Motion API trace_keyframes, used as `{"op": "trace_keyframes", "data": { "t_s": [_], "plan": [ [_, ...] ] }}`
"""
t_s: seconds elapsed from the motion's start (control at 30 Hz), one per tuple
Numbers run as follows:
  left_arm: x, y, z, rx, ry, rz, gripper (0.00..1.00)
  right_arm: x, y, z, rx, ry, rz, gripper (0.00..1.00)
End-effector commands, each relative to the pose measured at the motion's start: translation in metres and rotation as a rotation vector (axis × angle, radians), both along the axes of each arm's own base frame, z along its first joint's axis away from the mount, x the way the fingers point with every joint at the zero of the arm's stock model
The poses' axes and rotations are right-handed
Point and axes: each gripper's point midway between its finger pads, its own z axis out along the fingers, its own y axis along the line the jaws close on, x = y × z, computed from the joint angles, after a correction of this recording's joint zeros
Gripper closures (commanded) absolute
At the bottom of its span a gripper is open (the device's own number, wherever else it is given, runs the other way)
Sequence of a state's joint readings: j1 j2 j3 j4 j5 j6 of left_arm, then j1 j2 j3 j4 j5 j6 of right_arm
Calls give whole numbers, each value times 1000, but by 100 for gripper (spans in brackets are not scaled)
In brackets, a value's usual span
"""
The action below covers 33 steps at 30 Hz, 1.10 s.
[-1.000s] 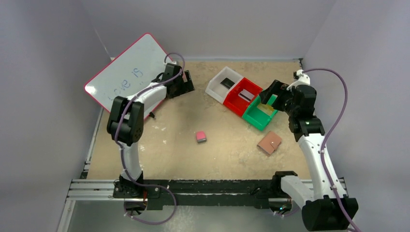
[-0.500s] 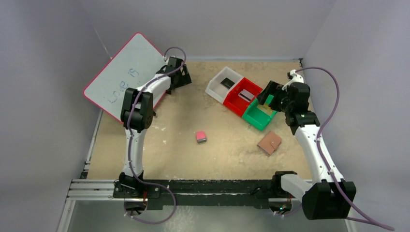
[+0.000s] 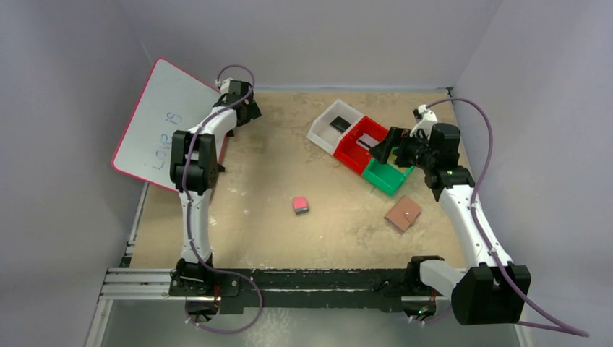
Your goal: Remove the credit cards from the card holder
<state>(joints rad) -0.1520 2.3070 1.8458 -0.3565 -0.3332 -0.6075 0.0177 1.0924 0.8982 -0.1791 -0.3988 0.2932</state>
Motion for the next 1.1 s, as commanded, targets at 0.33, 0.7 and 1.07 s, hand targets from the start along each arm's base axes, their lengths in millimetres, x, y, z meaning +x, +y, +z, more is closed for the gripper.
{"op": "trace_keyframes", "data": {
  "t_s": [0.33,0.7,1.07],
  "plan": [
    [-77,-87,142,-96,-260,-237,7,-62,142,-77,127,192,373,4],
    [-233,-27,183,-172,-434,-87,8,-72,215,-142,152,351,475,13],
    [-340,30,206,-123,-453,16,8,-124,370,-188,123,454,752,22]
  ]
}}
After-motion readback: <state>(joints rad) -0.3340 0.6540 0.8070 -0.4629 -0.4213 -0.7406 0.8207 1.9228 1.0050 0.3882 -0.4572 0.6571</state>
